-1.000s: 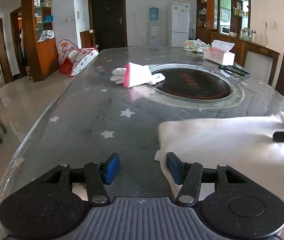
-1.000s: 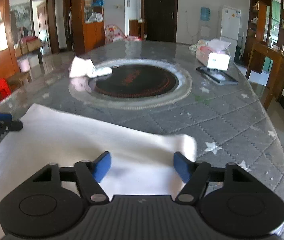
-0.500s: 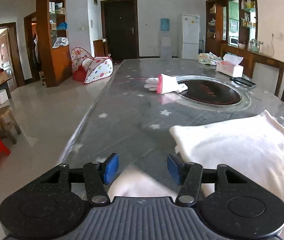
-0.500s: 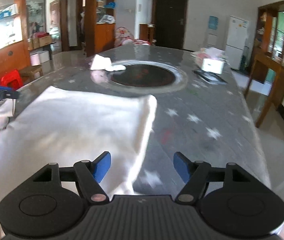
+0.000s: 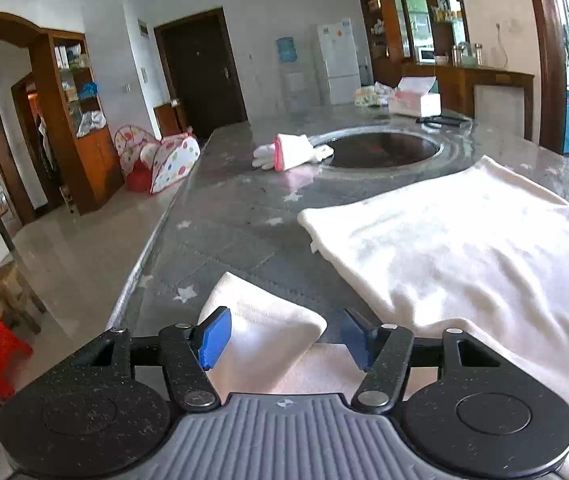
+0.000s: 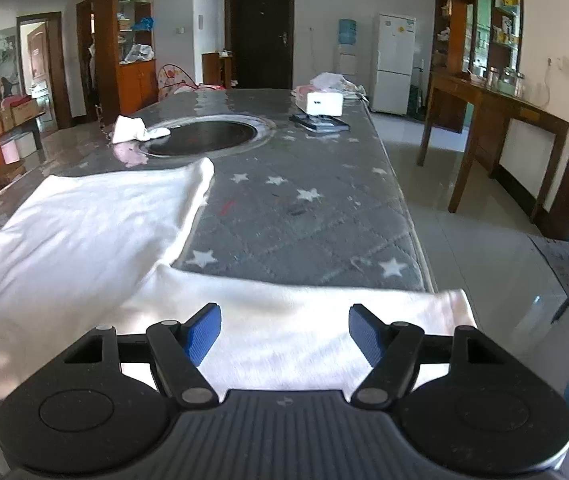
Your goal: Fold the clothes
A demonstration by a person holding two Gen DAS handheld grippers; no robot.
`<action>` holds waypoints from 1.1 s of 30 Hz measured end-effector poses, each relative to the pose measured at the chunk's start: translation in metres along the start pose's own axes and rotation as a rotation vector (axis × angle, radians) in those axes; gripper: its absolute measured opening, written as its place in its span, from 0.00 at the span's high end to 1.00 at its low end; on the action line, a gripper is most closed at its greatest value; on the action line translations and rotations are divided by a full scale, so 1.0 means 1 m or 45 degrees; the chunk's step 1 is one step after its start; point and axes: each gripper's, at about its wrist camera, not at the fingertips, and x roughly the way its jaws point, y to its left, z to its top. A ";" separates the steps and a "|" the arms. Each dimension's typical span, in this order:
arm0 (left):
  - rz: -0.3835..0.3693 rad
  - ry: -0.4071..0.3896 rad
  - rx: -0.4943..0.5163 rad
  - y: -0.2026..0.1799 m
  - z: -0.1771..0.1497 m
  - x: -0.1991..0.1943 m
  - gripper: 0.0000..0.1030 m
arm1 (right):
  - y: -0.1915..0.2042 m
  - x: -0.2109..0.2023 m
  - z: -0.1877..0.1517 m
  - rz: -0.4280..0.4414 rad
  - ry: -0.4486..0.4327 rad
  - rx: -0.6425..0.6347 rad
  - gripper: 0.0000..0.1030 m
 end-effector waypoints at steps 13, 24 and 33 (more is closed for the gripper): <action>0.125 -0.023 -0.334 0.062 -0.029 -0.041 0.91 | -0.012 0.007 -0.015 -0.038 0.030 0.069 0.26; 0.326 0.034 -0.585 0.110 -0.084 -0.082 0.93 | -0.010 0.009 -0.017 -0.051 0.031 0.071 0.21; 0.380 0.043 -0.576 0.120 -0.085 -0.084 0.93 | -0.011 0.002 -0.023 -0.053 0.035 0.078 0.21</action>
